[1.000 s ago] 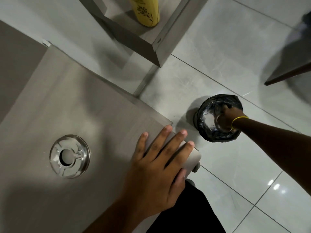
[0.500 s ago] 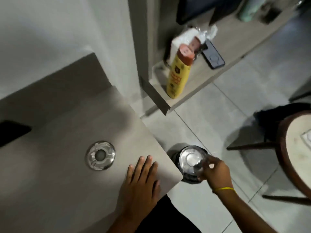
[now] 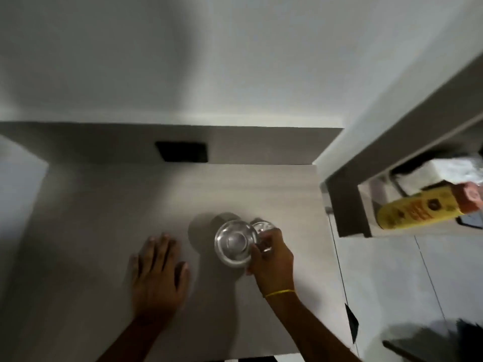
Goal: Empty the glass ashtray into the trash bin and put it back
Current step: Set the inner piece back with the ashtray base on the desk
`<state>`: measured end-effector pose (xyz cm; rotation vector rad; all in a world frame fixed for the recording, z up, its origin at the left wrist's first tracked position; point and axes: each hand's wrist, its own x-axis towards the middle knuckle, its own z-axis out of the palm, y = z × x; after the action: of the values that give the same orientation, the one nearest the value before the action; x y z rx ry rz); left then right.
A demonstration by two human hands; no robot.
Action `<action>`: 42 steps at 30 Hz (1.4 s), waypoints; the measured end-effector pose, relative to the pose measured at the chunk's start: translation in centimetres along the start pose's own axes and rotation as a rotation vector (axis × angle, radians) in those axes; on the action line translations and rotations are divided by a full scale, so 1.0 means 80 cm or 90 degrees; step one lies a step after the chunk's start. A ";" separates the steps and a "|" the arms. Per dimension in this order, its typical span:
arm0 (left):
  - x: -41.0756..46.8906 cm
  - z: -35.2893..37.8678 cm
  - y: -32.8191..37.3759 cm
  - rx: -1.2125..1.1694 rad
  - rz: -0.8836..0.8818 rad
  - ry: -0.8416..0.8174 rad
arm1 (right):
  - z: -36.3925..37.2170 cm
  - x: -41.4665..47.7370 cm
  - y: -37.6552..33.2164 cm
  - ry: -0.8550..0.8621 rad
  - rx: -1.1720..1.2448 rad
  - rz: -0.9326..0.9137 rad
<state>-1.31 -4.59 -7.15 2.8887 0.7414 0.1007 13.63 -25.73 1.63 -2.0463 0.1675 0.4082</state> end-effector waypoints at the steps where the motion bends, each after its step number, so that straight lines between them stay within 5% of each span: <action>1: 0.004 0.001 -0.009 0.001 -0.003 0.009 | 0.022 0.002 -0.004 -0.021 -0.013 -0.008; 13: 0.003 0.021 -0.028 -0.020 0.003 0.059 | 0.114 -0.008 0.012 -0.032 -0.033 0.001; 19: 0.004 0.010 -0.022 -0.010 0.002 0.074 | 0.067 0.000 -0.003 0.070 -0.254 -0.205; 24: 0.004 0.008 -0.020 -0.006 0.003 0.083 | 0.023 0.025 -0.013 -0.071 -0.611 -0.107; 30: 0.007 0.010 -0.021 -0.001 -0.003 0.064 | 0.017 0.035 -0.022 -0.173 -0.672 -0.153; 42: 0.006 0.018 -0.020 -0.015 0.000 0.072 | 0.027 0.029 -0.023 -0.156 -0.708 -0.195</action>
<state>-1.52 -3.15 -8.85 2.8797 0.7539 0.2722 15.89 -22.82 1.40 -2.9960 -0.6621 0.6340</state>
